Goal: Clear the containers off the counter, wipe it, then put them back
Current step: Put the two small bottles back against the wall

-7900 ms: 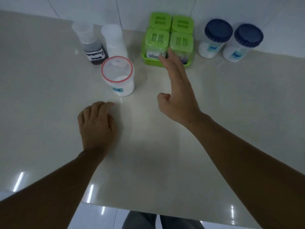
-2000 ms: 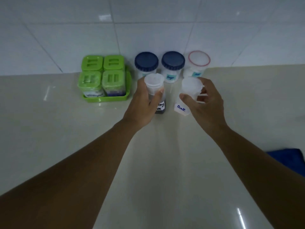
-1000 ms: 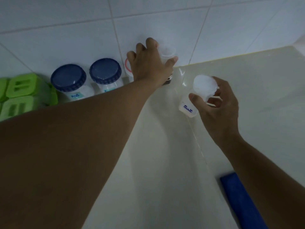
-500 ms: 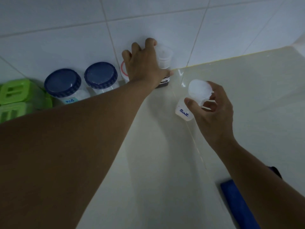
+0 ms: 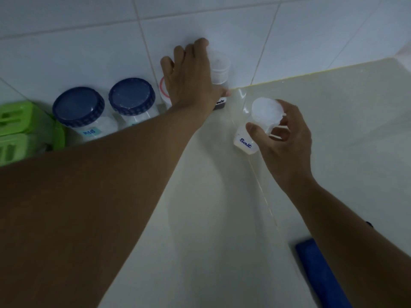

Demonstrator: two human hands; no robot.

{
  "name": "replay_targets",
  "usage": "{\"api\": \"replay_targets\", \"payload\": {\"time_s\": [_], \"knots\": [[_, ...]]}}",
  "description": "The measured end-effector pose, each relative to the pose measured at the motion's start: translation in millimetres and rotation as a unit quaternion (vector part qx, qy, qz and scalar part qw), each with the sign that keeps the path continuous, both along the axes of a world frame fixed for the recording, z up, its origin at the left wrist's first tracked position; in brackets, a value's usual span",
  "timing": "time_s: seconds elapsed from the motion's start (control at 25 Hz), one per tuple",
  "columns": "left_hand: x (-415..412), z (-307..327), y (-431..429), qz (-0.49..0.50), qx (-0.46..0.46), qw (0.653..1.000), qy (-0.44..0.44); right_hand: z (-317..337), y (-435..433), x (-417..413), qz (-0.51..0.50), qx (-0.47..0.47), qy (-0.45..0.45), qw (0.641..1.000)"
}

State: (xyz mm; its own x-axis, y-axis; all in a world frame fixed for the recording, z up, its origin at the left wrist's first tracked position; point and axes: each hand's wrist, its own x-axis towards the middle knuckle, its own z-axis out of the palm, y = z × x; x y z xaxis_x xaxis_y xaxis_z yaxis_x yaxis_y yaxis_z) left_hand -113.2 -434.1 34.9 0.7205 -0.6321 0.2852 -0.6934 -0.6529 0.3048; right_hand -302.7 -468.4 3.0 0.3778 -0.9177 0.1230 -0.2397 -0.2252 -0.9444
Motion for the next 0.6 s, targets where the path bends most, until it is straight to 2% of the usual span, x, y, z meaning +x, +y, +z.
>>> {"api": "replay_targets", "payload": {"time_s": [0.16, 0.24, 0.4, 0.6], "knots": [[-38.9, -22.6, 42.6, -0.06, -0.101, 0.987, -0.106, -2.8, -12.2, 15.0, -0.036, 0.005, -0.025, 0.999], [-57.3, -47.0, 73.1, -0.102, -0.078, 0.988, -0.084, -4.7, -23.2, 25.4, -0.052, 0.005, -0.019, 0.998], [-67.3, -103.3, 127.5, -0.129, 0.035, 0.991, 0.006, -6.1, -51.5, 45.8, -0.027, -0.013, 0.018, 0.999], [-68.2, -118.7, 137.3, -0.135, 0.022, 0.99, 0.016, -4.5, -83.1, 70.0, 0.035, -0.052, 0.071, 0.996]]}}
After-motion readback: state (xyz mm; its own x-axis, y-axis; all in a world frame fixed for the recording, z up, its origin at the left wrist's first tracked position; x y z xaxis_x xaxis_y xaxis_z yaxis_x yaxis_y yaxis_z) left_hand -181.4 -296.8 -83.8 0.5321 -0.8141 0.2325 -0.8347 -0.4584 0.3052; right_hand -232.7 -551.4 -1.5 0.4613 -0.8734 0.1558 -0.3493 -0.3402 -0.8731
